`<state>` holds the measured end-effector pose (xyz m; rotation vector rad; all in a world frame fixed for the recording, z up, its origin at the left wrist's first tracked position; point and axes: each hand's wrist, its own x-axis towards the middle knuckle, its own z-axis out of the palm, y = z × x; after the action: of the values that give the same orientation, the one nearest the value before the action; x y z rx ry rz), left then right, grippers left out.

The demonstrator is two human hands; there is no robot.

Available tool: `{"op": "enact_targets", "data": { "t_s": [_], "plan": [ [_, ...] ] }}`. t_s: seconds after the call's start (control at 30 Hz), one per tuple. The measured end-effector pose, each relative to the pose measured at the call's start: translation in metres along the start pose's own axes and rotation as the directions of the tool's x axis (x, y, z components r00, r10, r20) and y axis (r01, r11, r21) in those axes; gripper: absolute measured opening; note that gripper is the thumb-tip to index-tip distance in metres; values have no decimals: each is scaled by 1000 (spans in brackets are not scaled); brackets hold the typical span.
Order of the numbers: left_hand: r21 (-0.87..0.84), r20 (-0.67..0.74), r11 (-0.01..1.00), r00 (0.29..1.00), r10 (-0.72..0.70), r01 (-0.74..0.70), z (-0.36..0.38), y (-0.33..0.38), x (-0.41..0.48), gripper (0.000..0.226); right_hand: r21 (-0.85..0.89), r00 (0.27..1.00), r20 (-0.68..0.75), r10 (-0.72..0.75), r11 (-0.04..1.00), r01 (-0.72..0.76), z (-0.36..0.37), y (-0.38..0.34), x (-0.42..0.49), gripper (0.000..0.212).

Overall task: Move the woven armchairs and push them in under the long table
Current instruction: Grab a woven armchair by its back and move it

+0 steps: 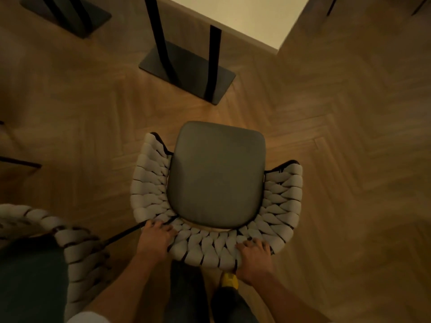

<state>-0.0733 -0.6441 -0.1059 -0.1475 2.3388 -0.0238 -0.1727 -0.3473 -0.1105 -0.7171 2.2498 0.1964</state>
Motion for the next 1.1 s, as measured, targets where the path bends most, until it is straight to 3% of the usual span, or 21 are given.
{"op": "enact_targets", "data": {
  "t_s": [0.33, 0.6, 0.77, 1.1],
  "plan": [
    [44, -33, 998, 998, 49, -48, -63, -123, 72, 55, 58, 997, -38, 74, 996, -72, -73, -62, 94, 77],
    [75, -31, 995, 997, 69, -67, -115, -192, 122, 55, -129, 988, -51, 147, 980, -153, -138, -80, 146, 123],
    [88, -26, 991, 994, 102, -100, -147, -226, 156, 55, -105, 987, 11, 161, 982, -159, -172, -77, 184, 81],
    [171, 27, 976, 991, 130, -133, -207, -314, 222, 60, -104, 987, 93, 134, 987, -124, -249, -118, 255, 85]
  ]
}}
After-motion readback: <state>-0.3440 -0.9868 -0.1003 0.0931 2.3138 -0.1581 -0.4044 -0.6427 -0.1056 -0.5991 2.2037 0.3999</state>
